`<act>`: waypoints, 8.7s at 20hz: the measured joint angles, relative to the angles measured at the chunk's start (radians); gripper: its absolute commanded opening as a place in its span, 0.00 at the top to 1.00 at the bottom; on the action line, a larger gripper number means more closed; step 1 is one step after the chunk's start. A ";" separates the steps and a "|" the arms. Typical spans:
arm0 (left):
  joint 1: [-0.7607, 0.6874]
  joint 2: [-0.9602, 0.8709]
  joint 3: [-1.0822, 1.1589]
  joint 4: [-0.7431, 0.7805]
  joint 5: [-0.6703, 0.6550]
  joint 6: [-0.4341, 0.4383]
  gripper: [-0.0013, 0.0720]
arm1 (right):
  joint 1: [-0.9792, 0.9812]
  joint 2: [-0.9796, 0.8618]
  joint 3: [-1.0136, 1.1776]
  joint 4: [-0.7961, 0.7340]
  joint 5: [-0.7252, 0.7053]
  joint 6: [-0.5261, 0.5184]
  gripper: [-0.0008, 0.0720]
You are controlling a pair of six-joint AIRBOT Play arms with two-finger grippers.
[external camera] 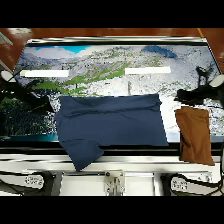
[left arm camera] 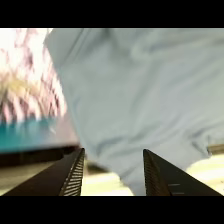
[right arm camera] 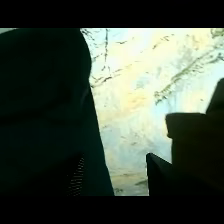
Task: Fold the shirts.
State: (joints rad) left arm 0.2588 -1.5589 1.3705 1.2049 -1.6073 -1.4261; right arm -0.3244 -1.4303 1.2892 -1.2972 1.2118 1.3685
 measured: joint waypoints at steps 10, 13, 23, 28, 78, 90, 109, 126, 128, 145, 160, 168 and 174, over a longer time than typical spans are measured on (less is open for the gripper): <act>0.165 0.382 -0.787 -0.162 0.203 0.135 0.36 | -0.179 0.081 -0.001 0.031 0.167 -0.054 0.28; 0.138 0.378 -0.892 -0.189 0.271 0.151 0.36 | -0.174 0.078 -0.002 0.037 0.147 -0.056 0.28; 0.037 0.298 -0.959 -0.242 0.396 0.159 0.64 | -0.171 0.031 -0.032 0.037 0.151 -0.046 0.06; -0.008 0.276 -0.961 -0.282 0.437 0.164 0.92 | -0.171 0.027 -0.158 0.013 0.177 -0.048 0.06; -0.026 -0.188 0.025 -0.314 0.315 0.168 0.93 | 0.129 -0.335 0.079 0.204 -0.213 -0.017 0.89; -0.045 -0.311 0.156 -0.304 0.333 0.127 0.45 | 0.135 -0.364 0.094 0.265 -0.303 0.008 0.34; -0.021 -0.306 0.164 -0.342 0.151 0.131 0.45 | 0.049 -0.438 0.098 0.445 -0.191 -0.020 0.28; -0.212 -0.278 0.177 -0.532 0.309 0.159 0.92 | 0.047 -0.184 0.094 0.478 -0.021 -0.150 0.89; -0.305 -0.284 0.177 -0.550 0.366 0.160 0.92 | 0.047 -0.109 0.094 0.478 0.008 -0.128 0.89; -0.864 -0.500 0.273 -0.982 0.799 0.161 0.92 | 0.047 0.315 0.094 0.488 0.190 0.084 0.89; -0.579 -0.269 0.359 -0.604 0.470 0.106 0.93 | 0.347 0.200 0.094 0.512 0.005 0.084 0.89; -0.215 0.207 0.359 -0.343 0.348 0.041 0.93 | 0.795 -0.154 0.094 0.709 -0.438 0.036 0.89; -0.078 0.402 0.359 -0.312 0.243 0.027 0.93 | 0.906 -0.317 0.094 0.935 -0.647 0.005 0.25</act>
State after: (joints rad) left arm 0.1806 -1.1564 1.7298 0.8925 -1.3647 -1.3994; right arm 0.5816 -1.7473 1.3834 -0.3622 0.5652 1.3731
